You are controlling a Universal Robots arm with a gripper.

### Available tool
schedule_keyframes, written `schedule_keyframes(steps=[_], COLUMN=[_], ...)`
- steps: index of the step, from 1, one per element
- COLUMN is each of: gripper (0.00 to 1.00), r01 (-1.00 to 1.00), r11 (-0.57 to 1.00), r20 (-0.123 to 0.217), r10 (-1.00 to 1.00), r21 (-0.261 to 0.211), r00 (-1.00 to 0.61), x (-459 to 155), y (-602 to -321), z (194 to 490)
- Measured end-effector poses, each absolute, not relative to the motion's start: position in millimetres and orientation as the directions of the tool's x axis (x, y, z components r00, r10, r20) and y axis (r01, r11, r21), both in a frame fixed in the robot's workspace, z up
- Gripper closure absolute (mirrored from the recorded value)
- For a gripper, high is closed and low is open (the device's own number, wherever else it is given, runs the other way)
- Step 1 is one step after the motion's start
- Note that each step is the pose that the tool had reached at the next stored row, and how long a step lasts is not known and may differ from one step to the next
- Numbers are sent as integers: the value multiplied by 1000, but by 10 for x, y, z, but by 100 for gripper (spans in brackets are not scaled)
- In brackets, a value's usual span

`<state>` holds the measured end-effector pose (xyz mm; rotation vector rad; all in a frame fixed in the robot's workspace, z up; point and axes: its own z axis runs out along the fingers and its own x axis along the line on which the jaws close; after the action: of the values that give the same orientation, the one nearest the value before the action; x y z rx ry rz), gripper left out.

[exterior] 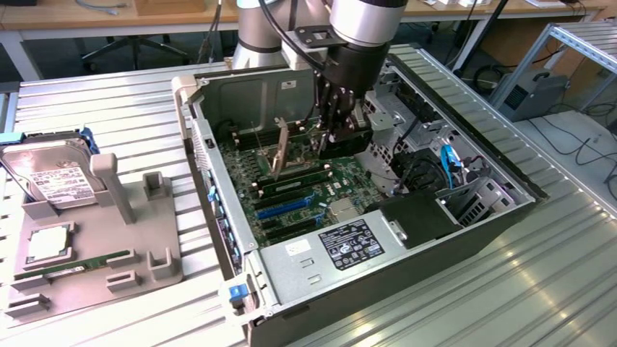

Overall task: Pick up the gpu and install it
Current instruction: 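Insert the gpu into the slot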

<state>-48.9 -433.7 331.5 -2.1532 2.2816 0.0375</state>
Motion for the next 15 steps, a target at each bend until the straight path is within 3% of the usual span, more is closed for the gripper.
schedule_keyframes(steps=[15], gripper=[73], r01=[-998], r11=[58], r20=[-19], r10=[-998], r21=[15], r00=[-58], x=[-531], y=[-4384], z=[3289])
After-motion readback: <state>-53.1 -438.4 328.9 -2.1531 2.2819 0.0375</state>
